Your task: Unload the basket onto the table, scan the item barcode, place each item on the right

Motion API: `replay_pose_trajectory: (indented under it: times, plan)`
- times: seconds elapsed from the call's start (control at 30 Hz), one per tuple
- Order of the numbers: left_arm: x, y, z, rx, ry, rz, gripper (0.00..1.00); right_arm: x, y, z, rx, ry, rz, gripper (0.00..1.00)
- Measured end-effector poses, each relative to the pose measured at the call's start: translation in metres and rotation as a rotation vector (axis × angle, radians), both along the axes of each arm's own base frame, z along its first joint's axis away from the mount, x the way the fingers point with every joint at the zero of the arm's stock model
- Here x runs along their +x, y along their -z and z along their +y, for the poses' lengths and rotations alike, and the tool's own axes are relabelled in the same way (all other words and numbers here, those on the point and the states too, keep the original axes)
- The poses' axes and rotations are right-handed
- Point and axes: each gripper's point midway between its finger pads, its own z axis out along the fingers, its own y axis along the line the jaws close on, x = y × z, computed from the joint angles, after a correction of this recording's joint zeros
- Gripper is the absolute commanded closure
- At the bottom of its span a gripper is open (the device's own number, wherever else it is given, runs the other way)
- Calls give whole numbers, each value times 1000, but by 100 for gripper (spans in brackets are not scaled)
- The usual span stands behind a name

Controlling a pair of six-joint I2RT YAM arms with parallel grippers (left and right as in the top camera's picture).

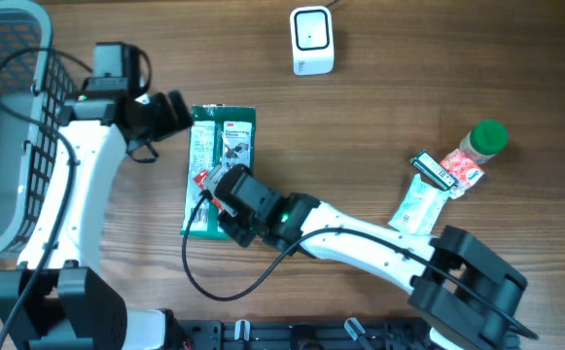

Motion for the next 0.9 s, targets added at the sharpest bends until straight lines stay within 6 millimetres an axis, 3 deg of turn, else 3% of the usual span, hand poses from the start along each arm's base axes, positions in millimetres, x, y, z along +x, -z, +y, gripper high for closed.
replay_pose_trajectory:
  times: [0.17,0.37,0.5,0.63,0.73,0.77,0.9]
  plan:
    - [-1,0,23,-2,-84,0,0,-6,12,3,-34,-24,-13,53]
    - [1,-1,25,-2,-89,-10,0,-5,40,1,-98,-49,-26,49]
    - [3,-2,25,-1,-89,-20,0,-3,52,-2,-133,-48,-32,53]
    - [4,-2,25,-1,-89,-22,0,-1,52,-2,-136,-51,-43,65]
    - [4,-2,25,-1,-89,-23,0,-1,52,-3,-139,-56,-50,92]
    - [4,-2,25,-1,-89,-23,0,0,52,-3,-143,-61,-55,96]
    - [4,-2,25,-1,-89,-23,0,1,51,-2,-139,-66,-66,96]
